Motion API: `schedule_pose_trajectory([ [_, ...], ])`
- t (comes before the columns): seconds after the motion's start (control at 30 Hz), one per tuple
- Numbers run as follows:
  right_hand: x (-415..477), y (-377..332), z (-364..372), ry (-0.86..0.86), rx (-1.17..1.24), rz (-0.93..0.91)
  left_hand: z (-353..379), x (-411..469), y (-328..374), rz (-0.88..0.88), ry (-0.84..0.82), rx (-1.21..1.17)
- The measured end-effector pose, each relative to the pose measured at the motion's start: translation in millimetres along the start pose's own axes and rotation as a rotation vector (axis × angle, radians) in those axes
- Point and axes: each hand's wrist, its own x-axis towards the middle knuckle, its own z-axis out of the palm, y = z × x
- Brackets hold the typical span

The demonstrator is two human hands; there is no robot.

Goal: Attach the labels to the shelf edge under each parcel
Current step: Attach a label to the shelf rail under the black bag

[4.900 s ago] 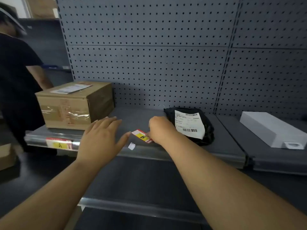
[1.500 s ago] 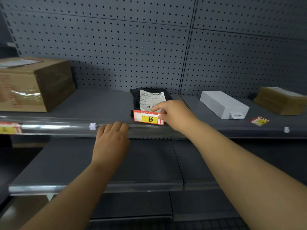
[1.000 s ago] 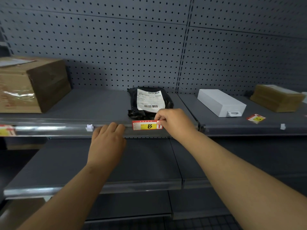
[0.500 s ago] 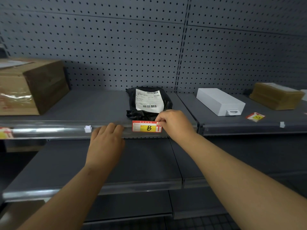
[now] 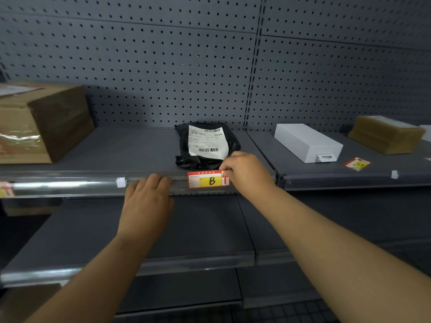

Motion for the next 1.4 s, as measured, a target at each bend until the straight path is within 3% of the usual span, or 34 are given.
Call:
schedule_pose_trajectory([
  [1.13, -12.6, 11.9, -17.5, 0.100, 0.040, 0.014, -7.6, -6.8, 11.1, -0.016, -0.078, -0.015],
  [1.4, -30.0, 50.3, -52.8, 0.159, 0.015, 0.027, -34.8, 21.4, 51.1, 0.045, 0.044, 0.001],
])
